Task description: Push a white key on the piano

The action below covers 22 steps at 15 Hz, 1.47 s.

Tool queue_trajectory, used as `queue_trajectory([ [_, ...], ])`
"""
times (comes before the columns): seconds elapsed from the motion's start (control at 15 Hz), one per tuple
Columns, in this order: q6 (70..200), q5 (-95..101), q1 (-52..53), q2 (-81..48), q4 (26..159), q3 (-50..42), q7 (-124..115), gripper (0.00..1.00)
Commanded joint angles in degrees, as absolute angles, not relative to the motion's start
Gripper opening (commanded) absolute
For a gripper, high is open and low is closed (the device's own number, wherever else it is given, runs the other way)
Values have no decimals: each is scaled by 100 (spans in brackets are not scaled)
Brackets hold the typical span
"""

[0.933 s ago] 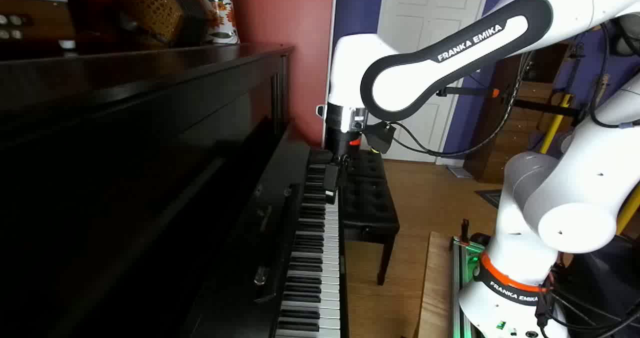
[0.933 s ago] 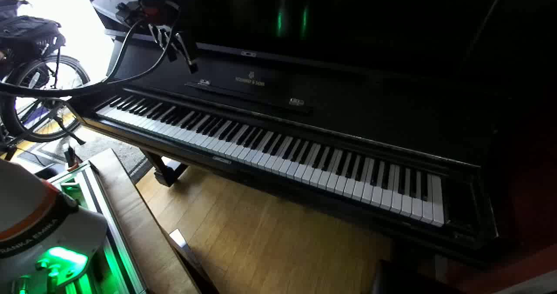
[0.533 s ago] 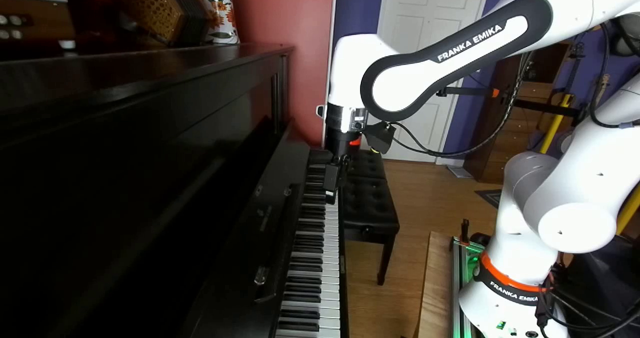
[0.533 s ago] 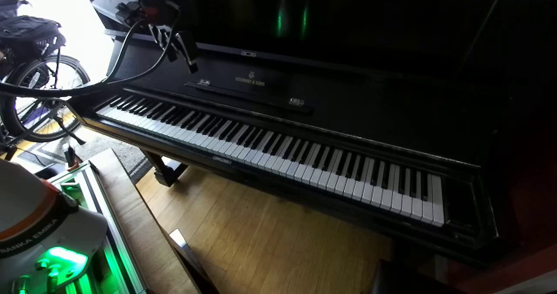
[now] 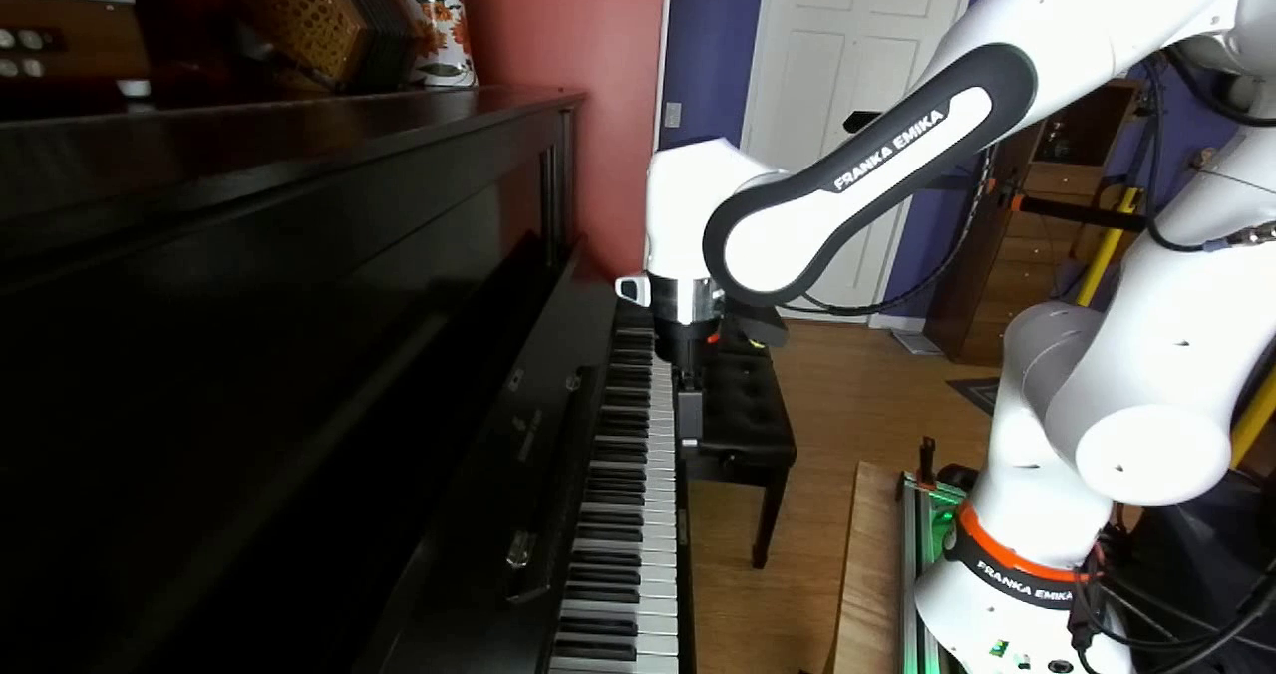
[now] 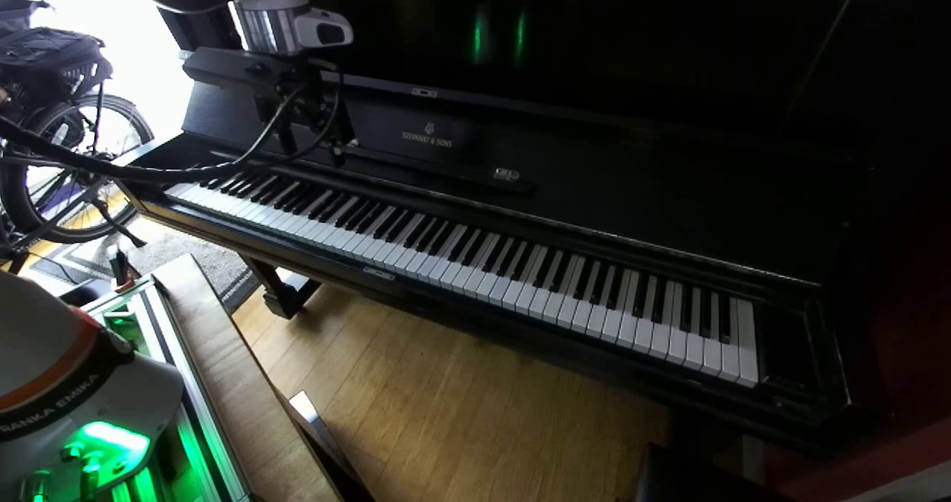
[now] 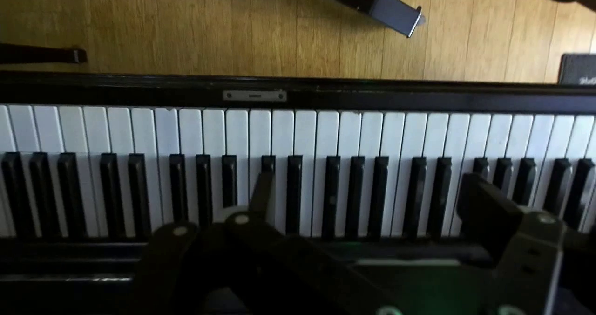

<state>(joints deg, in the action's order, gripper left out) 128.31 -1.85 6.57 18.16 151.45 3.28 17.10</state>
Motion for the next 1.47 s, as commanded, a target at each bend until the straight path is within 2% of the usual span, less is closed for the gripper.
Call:
queue_trajectory([
  [0.0, 13273, -108, 819, 1177, 15374, 168, 2733, 100],
  [0.27, 13722, 240, 709, 478, 15494, 234, 3316, 100],
  [0.33, 13456, 45, 721, 824, 15467, 263, 3113, 100],
  [0.8, 13640, 163, 681, 470, 15451, 302, 3246, 100],
  [1.2, 14853, 268, 426, -17, 15491, 143, 3348, 100],
  [1.27, 15055, 279, 378, -110, 15489, 129, 3357, 81],
  [1.4, 15426, 230, 274, -319, 15466, 100, 3398, 68],
])
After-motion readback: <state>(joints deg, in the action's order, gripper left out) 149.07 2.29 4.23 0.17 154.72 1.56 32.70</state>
